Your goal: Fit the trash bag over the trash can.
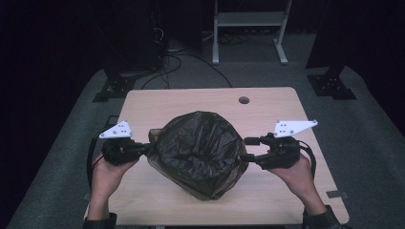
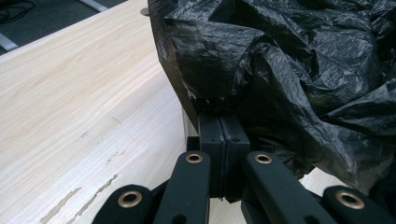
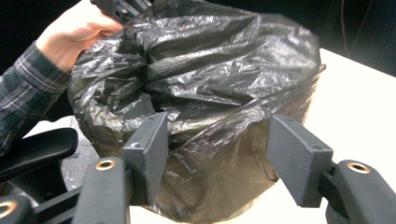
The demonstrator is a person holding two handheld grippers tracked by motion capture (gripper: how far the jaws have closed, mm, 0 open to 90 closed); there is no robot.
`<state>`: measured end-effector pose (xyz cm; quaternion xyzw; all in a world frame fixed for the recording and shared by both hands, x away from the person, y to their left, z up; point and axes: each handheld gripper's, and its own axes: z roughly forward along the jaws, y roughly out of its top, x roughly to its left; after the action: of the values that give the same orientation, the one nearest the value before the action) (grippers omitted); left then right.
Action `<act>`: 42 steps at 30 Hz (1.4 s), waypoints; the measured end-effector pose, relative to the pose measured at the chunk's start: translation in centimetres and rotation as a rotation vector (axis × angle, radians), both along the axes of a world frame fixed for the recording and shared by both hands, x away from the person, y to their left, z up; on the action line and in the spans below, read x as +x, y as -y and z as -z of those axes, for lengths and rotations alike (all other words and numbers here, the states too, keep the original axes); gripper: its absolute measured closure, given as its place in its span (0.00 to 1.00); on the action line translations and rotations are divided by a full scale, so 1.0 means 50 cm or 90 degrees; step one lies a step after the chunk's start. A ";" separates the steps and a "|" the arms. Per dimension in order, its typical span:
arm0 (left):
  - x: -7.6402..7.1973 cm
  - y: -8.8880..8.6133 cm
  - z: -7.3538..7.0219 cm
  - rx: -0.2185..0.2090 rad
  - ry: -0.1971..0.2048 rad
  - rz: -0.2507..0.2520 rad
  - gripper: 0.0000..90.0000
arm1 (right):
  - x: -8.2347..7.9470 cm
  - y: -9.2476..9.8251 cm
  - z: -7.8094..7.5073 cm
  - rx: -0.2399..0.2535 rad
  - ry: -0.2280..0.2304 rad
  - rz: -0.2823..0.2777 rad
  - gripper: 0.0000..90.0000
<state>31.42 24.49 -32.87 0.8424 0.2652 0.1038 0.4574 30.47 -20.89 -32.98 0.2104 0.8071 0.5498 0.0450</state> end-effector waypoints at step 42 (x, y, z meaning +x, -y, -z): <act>0.081 0.008 0.092 0.083 -0.058 -0.058 1.00 | 0.092 -0.036 0.202 -0.210 -0.066 0.122 1.00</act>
<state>35.45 24.09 -37.45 0.8613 0.3165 0.1032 0.3837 35.05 -19.08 -43.09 0.3036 0.8639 0.3916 0.0895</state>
